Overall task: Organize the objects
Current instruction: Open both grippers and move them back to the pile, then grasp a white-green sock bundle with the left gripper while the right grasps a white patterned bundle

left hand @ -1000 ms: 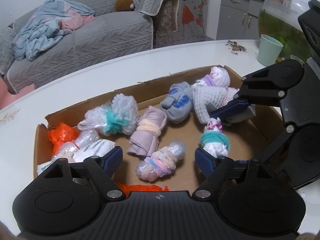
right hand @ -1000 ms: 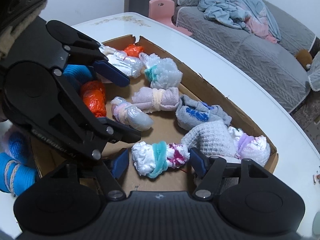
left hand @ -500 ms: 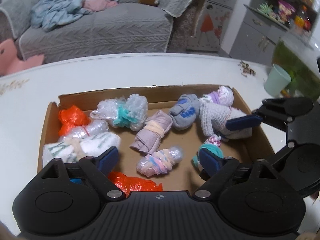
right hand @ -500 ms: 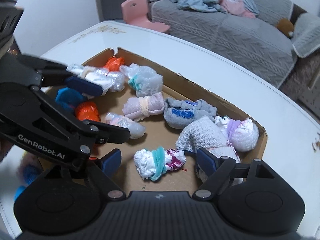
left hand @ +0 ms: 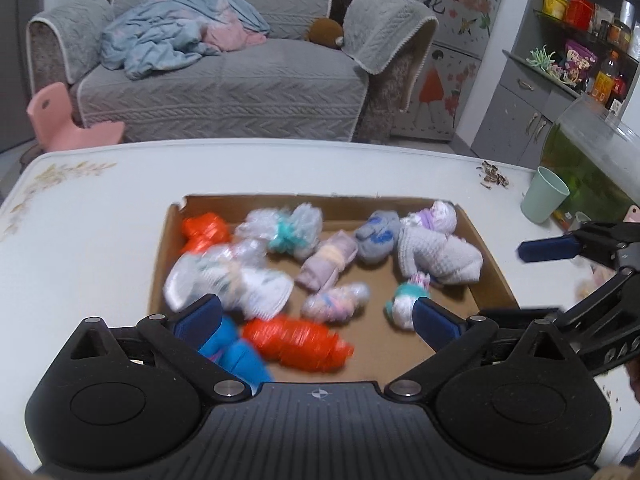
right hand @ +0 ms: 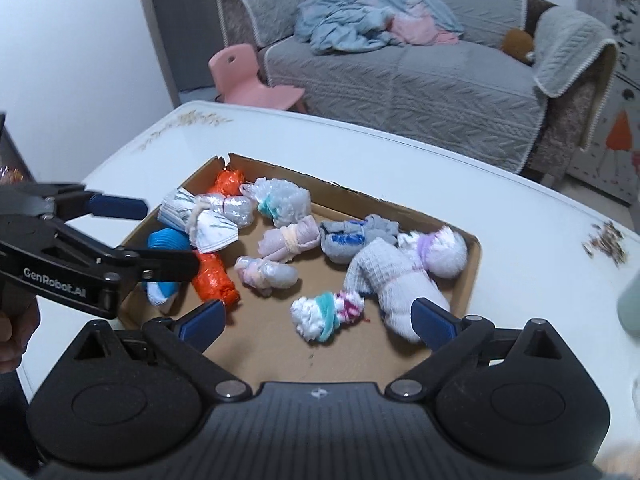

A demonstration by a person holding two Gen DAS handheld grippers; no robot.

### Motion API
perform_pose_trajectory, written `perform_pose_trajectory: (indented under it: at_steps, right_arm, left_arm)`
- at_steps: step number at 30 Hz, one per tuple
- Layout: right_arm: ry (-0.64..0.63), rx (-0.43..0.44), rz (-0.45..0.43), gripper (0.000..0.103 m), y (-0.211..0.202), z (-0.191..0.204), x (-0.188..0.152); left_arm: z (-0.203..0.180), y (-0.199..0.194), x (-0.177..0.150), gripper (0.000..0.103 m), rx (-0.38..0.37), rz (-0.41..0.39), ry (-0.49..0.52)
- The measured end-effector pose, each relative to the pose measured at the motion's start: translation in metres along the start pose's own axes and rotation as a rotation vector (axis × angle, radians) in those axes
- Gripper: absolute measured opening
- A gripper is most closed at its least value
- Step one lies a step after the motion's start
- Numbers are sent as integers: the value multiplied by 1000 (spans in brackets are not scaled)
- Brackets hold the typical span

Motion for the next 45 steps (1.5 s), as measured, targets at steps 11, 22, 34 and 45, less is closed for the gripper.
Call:
perform_pose_trajectory:
  at_steps: [11,22,34,45]
  right_arm:
    - [57,-57,17,101,-18,26,-75]
    - [61,-104,69,100,8,20,-103]
    - [72,-113,108,94,28,18,-118]
    - [64,-112,153,64,19,12,-127]
  left_arm:
    - [-19,-65,-94,102,-40,-45,80]
    - [-58,-52,-148,102,-90,-9,299]
    - [-67,-47,-134,100,-71,-23,318]
    - [-119,-32,-138,102,-184,-86,848]
Point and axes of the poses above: each gripper's, at about its wrist camera, not at the fingertips, and y roughly the way its jaws point, z to its left, x to its top, the point moved 9 cm from there along y, roughly the way its jaws point, and after that the axes turned 12 degrees about x, right-handed, at the moved point
